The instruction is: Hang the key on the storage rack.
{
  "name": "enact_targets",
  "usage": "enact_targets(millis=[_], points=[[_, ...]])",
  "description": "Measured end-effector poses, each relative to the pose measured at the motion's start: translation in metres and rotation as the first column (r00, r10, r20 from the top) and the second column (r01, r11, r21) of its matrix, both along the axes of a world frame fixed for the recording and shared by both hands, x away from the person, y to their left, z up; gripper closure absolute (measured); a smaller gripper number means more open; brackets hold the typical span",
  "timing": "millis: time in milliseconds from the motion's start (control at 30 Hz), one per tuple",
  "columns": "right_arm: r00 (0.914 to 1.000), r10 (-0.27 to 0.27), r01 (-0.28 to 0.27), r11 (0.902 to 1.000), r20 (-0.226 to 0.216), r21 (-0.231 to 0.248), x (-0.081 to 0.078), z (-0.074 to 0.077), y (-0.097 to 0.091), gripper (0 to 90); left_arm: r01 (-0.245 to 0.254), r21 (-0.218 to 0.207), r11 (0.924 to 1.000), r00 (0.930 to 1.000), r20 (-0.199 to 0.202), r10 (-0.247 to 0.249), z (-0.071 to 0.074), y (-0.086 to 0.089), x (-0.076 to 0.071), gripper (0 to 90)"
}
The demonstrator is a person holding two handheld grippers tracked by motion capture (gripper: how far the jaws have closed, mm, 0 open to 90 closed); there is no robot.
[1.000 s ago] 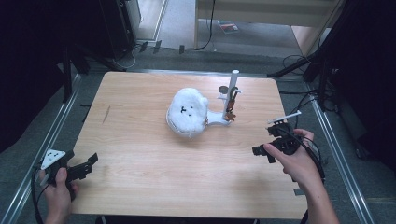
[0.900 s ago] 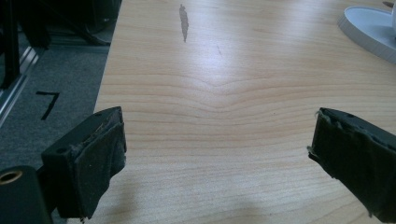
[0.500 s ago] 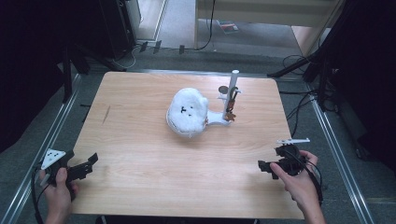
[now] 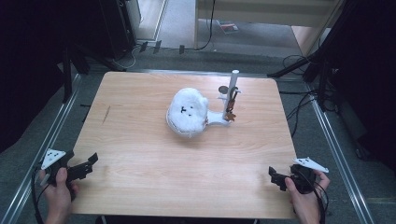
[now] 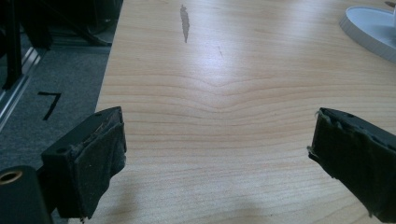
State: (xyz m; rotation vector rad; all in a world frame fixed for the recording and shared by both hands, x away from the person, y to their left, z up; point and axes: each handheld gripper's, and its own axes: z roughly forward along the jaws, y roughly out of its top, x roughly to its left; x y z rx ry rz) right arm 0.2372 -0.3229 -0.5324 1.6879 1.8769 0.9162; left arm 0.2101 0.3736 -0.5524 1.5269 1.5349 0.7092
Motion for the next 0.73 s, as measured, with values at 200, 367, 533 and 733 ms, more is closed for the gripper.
enact_targets(millis=[200, 367, 533, 733], points=[[0.9963, -0.004, 0.002, 0.9998, 0.086, 0.019, -0.015, -0.009, -0.002, 0.0, -0.003, 0.001, 1.0000, 1.0000, 0.001, 0.003, 0.000, -0.001, 0.000, 3.9], [0.9872, -0.036, 0.032, 0.9991, 0.155, 0.028, -0.021, -0.011, -0.004, 0.0, -0.004, 0.007, 1.0000, 1.0000, 0.002, 0.004, 0.000, -0.001, 0.000, 3.9], [0.9863, -0.016, 0.024, 0.9987, 0.164, -0.045, -0.022, -0.015, 0.005, 0.0, -0.003, 0.012, 0.9999, 1.0000, 0.005, 0.003, 0.000, -0.002, 0.000, 3.8], [0.9881, -0.015, 0.023, 0.9984, 0.153, -0.051, -0.022, -0.015, 0.006, 0.0, 0.000, 0.009, 1.0000, 1.0000, 0.003, 0.000, 0.000, -0.002, 0.001, 3.8]])
